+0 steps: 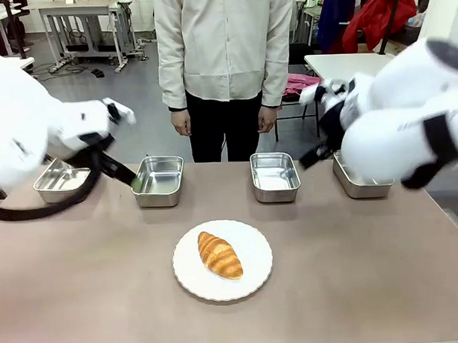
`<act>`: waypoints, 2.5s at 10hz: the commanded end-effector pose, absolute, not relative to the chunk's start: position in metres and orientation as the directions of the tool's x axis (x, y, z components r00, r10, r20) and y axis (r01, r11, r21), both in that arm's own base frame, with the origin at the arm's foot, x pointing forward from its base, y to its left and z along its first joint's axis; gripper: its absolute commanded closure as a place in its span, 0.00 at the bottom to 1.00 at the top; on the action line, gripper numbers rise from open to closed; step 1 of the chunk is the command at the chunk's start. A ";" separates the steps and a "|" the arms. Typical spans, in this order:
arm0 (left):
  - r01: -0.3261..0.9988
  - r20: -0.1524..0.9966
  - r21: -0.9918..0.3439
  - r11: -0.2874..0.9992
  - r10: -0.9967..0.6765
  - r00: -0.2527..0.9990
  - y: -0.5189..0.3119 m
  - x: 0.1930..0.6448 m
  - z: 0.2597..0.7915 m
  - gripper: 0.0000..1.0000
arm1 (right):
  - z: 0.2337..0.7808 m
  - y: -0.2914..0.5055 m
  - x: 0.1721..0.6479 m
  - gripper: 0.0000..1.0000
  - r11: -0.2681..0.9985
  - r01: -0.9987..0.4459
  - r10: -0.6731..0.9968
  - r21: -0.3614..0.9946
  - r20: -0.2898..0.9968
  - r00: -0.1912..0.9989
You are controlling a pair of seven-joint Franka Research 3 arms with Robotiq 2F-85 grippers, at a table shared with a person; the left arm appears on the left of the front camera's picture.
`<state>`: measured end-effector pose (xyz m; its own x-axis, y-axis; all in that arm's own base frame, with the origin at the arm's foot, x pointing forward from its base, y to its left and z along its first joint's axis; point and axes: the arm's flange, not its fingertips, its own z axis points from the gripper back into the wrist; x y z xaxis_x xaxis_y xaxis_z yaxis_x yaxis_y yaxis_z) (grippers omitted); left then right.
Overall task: Place the bread in the container.
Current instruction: Place the Butter Roll into the Airtight Container indicated by the human.
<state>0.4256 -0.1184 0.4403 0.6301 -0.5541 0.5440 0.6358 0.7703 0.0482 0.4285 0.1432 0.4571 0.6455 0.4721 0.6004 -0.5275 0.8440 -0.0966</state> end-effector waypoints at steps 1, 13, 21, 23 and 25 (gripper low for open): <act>0.684 0.512 0.014 0.729 -0.593 0.622 -0.050 0.464 0.479 0.00 | 0.508 0.087 0.447 0.00 0.814 -0.581 0.466 -0.019 0.619 0.632; 0.797 0.642 -0.014 0.604 -0.606 0.470 0.151 0.490 0.509 0.00 | 0.542 -0.071 0.443 0.00 0.727 -0.669 0.428 0.154 0.661 0.616; 0.758 0.803 0.041 0.651 -0.473 0.363 0.180 0.438 0.559 0.00 | 0.546 -0.113 0.458 0.00 0.673 -0.725 0.405 0.147 0.747 0.528; 0.750 0.822 0.016 0.661 -0.436 0.367 0.176 0.433 0.565 0.00 | 0.551 -0.120 0.463 0.00 0.667 -0.726 0.379 0.165 0.764 0.522; 0.737 0.826 0.004 0.676 -0.417 0.379 0.176 0.430 0.567 0.00 | 0.554 -0.125 0.464 0.00 0.670 -0.723 0.368 0.171 0.769 0.523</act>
